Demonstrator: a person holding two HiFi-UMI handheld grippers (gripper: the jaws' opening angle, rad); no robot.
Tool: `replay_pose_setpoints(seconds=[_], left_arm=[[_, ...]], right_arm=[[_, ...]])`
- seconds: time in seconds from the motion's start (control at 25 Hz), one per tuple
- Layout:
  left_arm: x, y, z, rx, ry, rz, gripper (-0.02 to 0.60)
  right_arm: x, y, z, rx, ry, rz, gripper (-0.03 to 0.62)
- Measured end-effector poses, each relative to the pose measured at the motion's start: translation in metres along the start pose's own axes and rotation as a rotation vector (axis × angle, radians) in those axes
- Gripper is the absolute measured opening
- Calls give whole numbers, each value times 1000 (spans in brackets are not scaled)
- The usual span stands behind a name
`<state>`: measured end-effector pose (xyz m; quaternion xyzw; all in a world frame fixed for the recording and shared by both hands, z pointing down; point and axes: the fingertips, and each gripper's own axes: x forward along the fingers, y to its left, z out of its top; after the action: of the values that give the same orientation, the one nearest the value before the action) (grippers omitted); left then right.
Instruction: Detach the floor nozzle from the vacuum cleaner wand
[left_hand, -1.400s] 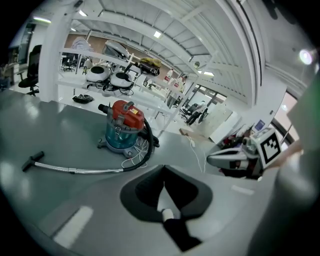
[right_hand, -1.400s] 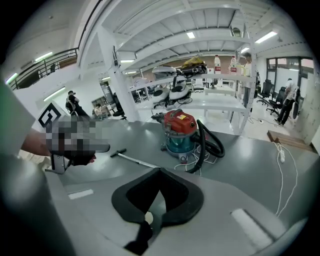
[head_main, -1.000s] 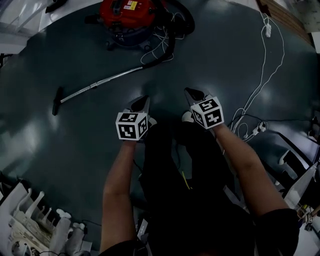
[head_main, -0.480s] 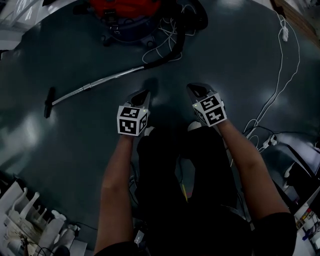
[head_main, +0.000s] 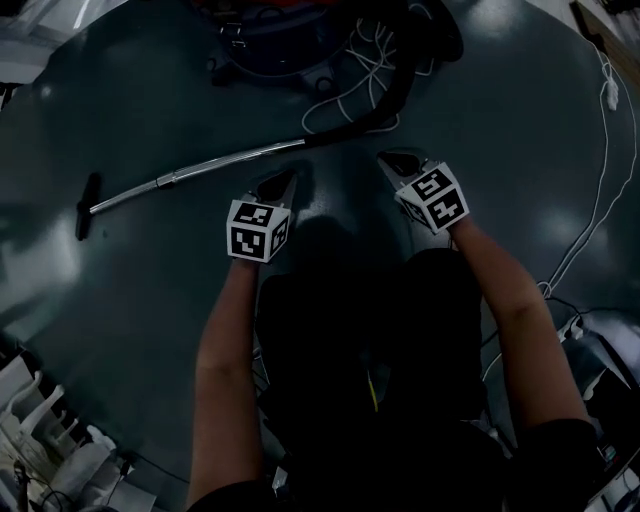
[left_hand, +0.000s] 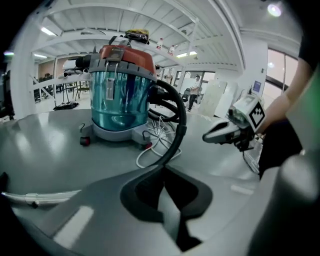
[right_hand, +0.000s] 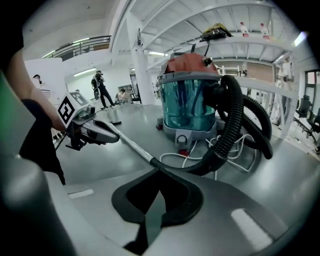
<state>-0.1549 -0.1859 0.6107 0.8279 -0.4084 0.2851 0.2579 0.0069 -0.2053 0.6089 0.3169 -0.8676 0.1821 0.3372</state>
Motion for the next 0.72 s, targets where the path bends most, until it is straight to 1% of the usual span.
replay_pose_setpoints(seconds=[0.16, 0.28, 0.36, 0.44, 0.56, 0.72], left_arm=[[35, 20, -27, 26, -11, 18, 9], [55, 26, -36, 4, -37, 20, 9], [65, 27, -37, -11, -61, 14, 9], [73, 27, -39, -20, -71, 5, 9], [81, 26, -50, -24, -63, 4, 9], [93, 22, -55, -27, -83, -3, 9]], right_arm=[[48, -9, -7, -67, -36, 48, -3], [72, -10, -9, -88, -73, 79, -3], [86, -11, -14, -98, -79, 83, -3], [97, -4, -20, -97, -84, 89, -3], [109, 10, -24, -93, -95, 110, -3], [111, 11, -32, -116, -82, 126, -3]])
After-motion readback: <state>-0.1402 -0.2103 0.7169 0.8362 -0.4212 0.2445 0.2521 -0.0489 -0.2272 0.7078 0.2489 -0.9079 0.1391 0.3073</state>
